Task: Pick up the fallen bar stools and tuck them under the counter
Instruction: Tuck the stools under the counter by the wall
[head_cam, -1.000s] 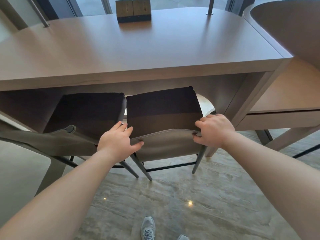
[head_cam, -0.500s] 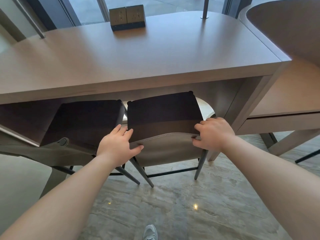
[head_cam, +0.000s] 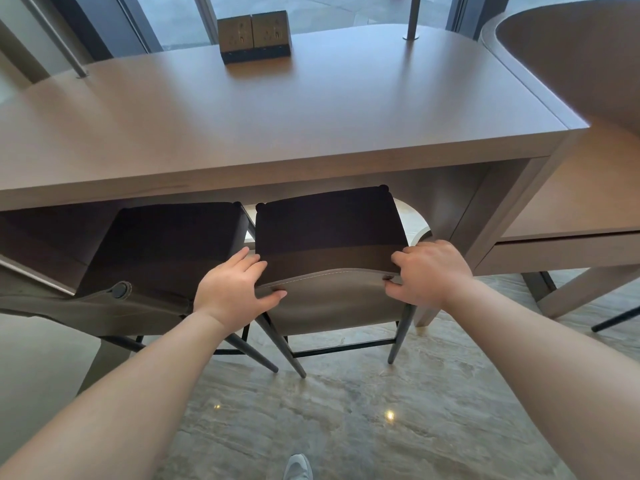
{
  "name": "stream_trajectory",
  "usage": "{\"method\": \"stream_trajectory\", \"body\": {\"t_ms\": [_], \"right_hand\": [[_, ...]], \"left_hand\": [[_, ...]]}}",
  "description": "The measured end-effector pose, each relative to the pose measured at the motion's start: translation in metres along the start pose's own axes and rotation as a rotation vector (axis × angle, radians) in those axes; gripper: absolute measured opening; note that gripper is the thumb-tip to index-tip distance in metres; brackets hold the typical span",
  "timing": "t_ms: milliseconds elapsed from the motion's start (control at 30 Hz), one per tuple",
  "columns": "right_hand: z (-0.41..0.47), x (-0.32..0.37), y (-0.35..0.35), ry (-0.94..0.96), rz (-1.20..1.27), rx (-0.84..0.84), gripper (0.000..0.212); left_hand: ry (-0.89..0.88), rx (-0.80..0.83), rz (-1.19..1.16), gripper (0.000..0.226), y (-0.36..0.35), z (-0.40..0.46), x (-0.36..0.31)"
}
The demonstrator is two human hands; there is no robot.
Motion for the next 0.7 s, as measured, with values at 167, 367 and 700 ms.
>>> {"method": "stream_trajectory", "body": {"t_ms": [167, 367, 700], "right_hand": [[0.002, 0.0, 0.0, -0.015, -0.006, 0.021, 0.049], [0.002, -0.002, -0.002, -0.016, 0.023, -0.011, 0.056], [-0.005, 0.034, 0.013, 0.083, 0.181, 0.025, 0.069]], "left_hand": [[0.02, 0.132, 0.101, 0.091, 0.003, 0.01, 0.002], [0.057, 0.222, 0.181, 0.097, 0.001, 0.011, 0.003], [0.123, 0.248, -0.068, 0.072, 0.02, -0.018, 0.004]]}}
Point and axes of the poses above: each hand's wrist, its own z-axis towards the middle knuckle, its own y-axis out of the back of the hand, x = y × z, the point moved 3 cm from there along z, towards the middle knuckle, and after that the axes turned 3 degrees about z, right-handed, at the moved point
